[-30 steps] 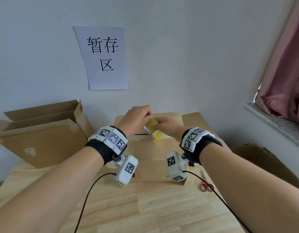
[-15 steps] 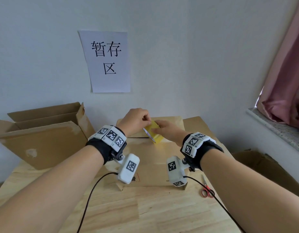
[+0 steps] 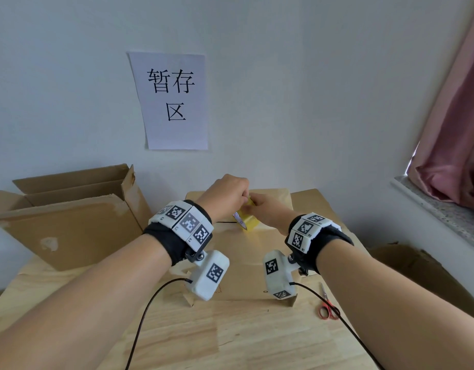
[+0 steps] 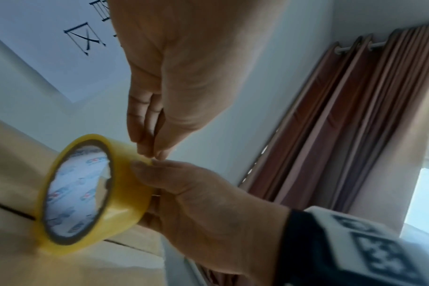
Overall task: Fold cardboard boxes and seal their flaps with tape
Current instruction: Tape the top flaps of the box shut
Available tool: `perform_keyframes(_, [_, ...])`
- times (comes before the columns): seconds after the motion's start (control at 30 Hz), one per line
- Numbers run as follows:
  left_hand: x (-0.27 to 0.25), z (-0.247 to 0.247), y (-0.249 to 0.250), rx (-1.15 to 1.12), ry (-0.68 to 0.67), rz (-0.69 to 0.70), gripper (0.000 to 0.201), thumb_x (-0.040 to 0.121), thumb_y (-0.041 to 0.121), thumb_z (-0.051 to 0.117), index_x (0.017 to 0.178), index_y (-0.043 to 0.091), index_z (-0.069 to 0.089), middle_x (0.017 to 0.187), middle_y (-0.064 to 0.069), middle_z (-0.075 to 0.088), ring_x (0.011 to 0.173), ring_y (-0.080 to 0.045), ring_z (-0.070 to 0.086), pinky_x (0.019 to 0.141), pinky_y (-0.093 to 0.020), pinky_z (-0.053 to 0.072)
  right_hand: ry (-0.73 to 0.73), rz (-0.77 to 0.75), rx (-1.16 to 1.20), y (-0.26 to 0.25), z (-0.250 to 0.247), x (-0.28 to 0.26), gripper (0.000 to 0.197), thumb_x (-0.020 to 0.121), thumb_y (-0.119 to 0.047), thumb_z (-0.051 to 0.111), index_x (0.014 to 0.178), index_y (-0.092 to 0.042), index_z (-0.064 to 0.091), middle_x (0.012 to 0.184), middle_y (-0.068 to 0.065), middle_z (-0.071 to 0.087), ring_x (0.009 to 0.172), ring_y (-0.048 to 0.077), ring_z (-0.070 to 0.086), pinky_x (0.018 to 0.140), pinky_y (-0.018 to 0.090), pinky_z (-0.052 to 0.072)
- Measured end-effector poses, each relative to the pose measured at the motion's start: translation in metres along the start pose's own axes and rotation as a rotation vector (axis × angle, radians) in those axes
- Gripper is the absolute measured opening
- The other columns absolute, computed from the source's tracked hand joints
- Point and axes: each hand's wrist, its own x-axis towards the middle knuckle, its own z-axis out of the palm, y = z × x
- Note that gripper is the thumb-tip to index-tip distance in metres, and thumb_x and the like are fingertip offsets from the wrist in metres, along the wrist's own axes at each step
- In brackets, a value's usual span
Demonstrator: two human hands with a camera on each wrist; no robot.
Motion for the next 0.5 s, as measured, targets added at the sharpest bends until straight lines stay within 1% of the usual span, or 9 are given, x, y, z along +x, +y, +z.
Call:
perform_keyframes(0.07, [0.001, -0.003, 0.001, -0.025, -0.009, 0.017, 0.012, 0.091, 0.006, 0.049, 0.090, 0.005, 0.061, 0.097, -0.007, 0.064, 0.086, -0.020, 0.054, 0.070, -0.027, 0.039, -0.008, -0.004, 0.000, -0.001, -0.001, 0.001, 0.030, 0.096, -0.031, 0.045, 0.120, -0.015, 0.055, 0.111, 0.004, 0.059, 0.103, 0.020, 0.051, 0.091, 0.030, 0.039])
perform_keyframes(0.13, [0.003, -0.006, -0.003, -0.100, 0.009, 0.002, 0.011, 0.089, 0.008, 0.052, 0.088, 0.003, 0.063, 0.097, -0.004, 0.066, 0.086, -0.016, 0.055, 0.071, -0.023, 0.042, -0.006, -0.004, -0.007, 0.000, -0.001, 0.002, 0.029, 0.096, -0.033, 0.046, 0.117, -0.014, 0.055, 0.096, 0.001, 0.057, 0.092, 0.017, 0.051, 0.084, 0.028, 0.039])
perform_keyframes(0.17, [0.004, -0.009, -0.007, -0.140, 0.025, -0.018, 0.012, 0.088, 0.008, 0.054, 0.088, 0.002, 0.064, 0.097, -0.003, 0.067, 0.087, -0.015, 0.057, 0.068, -0.020, 0.042, 0.003, -0.004, -0.010, 0.000, 0.000, 0.001, 0.027, 0.096, -0.033, 0.046, 0.114, -0.014, 0.055, 0.087, -0.002, 0.053, 0.084, 0.015, 0.049, 0.078, 0.026, 0.038])
perform_keyframes(0.2, [0.004, -0.011, -0.012, -0.174, 0.040, -0.047, 0.012, 0.088, 0.008, 0.054, 0.090, 0.002, 0.065, 0.096, -0.002, 0.067, 0.087, -0.015, 0.058, 0.065, -0.015, 0.041, 0.014, -0.009, -0.010, 0.001, 0.000, 0.002, 0.026, 0.096, -0.033, 0.046, 0.114, -0.015, 0.054, 0.084, -0.005, 0.049, 0.082, 0.014, 0.048, 0.075, 0.025, 0.037])
perform_keyframes(0.27, [0.005, -0.013, -0.020, -0.224, 0.057, -0.101, 0.012, 0.089, 0.009, 0.056, 0.093, 0.003, 0.065, 0.090, 0.003, 0.064, 0.085, -0.013, 0.056, 0.063, -0.008, 0.038, 0.033, -0.016, 0.025, -0.001, 0.001, 0.003, 0.037, 0.096, -0.032, 0.049, 0.129, -0.017, 0.048, 0.097, -0.005, 0.051, 0.092, 0.016, 0.051, 0.079, 0.025, 0.038])
perform_keyframes(0.3, [0.005, -0.014, -0.024, -0.244, 0.061, -0.118, 0.012, 0.089, 0.010, 0.057, 0.094, 0.003, 0.065, 0.086, 0.006, 0.061, 0.084, -0.012, 0.055, 0.063, -0.009, 0.038, 0.042, -0.016, 0.040, -0.002, 0.000, 0.003, 0.040, 0.095, -0.031, 0.049, 0.133, -0.017, 0.046, 0.101, -0.002, 0.052, 0.093, 0.017, 0.052, 0.078, 0.025, 0.040])
perform_keyframes(0.33, [0.005, -0.013, -0.028, -0.265, 0.062, -0.133, 0.011, 0.089, 0.011, 0.058, 0.094, 0.004, 0.065, 0.082, 0.008, 0.060, 0.083, -0.011, 0.055, 0.066, -0.011, 0.040, 0.054, -0.021, 0.040, -0.003, 0.000, 0.005, 0.039, 0.095, -0.030, 0.049, 0.132, -0.018, 0.047, 0.100, 0.000, 0.053, 0.088, 0.017, 0.051, 0.072, 0.024, 0.041])
perform_keyframes(0.4, [0.006, -0.011, -0.032, -0.303, 0.068, -0.158, 0.010, 0.089, 0.011, 0.059, 0.094, 0.004, 0.065, 0.080, 0.009, 0.059, 0.082, -0.012, 0.057, 0.071, -0.016, 0.044, 0.076, -0.029, -0.005, -0.005, 0.000, 0.007, 0.033, 0.095, -0.030, 0.047, 0.126, -0.018, 0.048, 0.091, 0.000, 0.053, 0.077, 0.012, 0.050, 0.060, 0.019, 0.037])
perform_keyframes(0.5, [0.007, -0.007, -0.036, -0.339, 0.088, -0.196, 0.008, 0.089, 0.011, 0.059, 0.093, 0.006, 0.065, 0.078, 0.007, 0.061, 0.081, -0.012, 0.058, 0.071, -0.017, 0.045, 0.071, -0.021, -0.008, -0.006, 0.004, 0.012, 0.034, 0.095, -0.031, 0.045, 0.126, -0.018, 0.042, 0.080, -0.002, 0.050, 0.067, 0.009, 0.045, 0.058, 0.021, 0.034])
